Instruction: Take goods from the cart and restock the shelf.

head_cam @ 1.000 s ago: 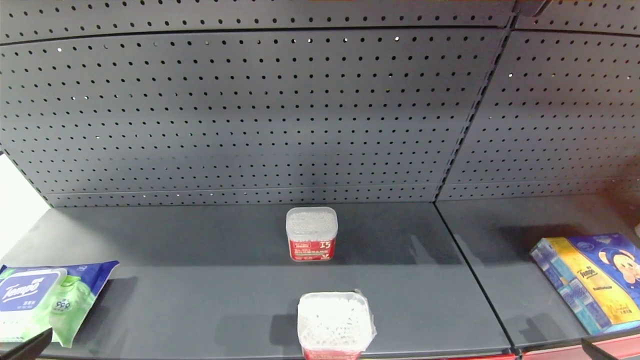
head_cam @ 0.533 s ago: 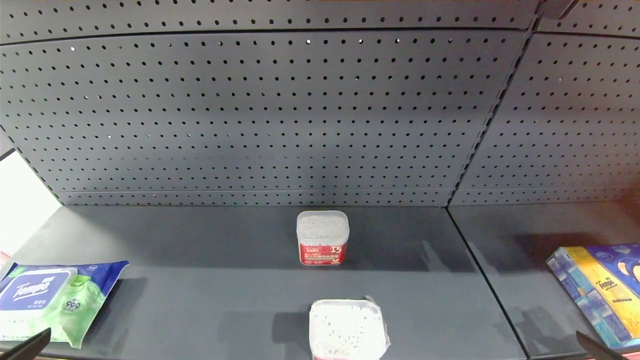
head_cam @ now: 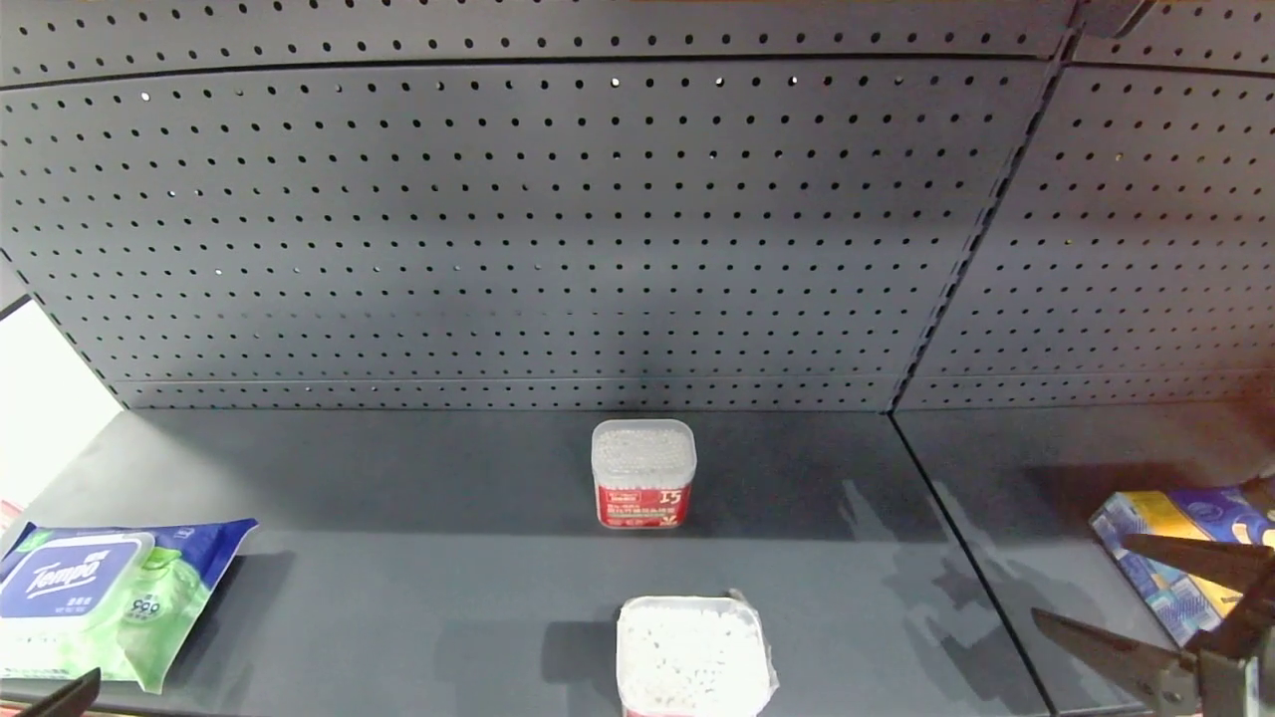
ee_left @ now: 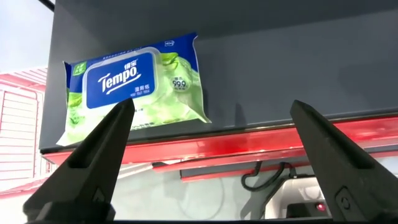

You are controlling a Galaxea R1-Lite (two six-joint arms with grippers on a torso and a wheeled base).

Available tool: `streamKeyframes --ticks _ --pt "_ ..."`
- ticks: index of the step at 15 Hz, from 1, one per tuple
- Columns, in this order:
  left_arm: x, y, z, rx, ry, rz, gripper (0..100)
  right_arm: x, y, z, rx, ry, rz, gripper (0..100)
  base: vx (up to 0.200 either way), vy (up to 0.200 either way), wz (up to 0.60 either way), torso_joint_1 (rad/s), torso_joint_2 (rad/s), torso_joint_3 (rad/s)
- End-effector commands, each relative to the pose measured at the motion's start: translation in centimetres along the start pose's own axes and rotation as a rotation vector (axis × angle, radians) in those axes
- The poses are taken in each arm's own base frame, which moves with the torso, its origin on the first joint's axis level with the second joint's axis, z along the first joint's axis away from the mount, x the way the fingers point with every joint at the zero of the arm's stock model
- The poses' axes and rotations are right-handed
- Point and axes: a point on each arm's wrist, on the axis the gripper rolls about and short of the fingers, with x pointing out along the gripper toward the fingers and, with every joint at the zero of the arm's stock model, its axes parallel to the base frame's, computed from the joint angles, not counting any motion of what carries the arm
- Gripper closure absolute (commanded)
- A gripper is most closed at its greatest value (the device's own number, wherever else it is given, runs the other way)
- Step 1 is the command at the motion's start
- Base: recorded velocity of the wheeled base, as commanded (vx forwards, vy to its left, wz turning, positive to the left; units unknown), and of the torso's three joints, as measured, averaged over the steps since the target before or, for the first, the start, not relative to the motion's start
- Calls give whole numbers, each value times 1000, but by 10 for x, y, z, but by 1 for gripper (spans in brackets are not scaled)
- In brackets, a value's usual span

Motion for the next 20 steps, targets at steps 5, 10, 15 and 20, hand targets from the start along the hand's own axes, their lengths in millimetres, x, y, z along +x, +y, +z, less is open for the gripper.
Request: streamKeyframes --ticks 5,10,15,20 --pt "-3 1 -2 18 -16 -1 0 58 45 26 -24 177 62 0 0 0 0 0 0 0" --pt "-3 0 -1 43 -21 -19 0 76 64 25 -62 233 112 0 0 0 0 0 0 0" --pt "2 -1 -2 43 -27 -17 0 93 85 32 -112 256 149 0 0 0 0 0 0 0" --pt "5 -2 -1 45 -18 -19 0 105 94 39 -126 260 162 0 0 0 0 0 0 0"
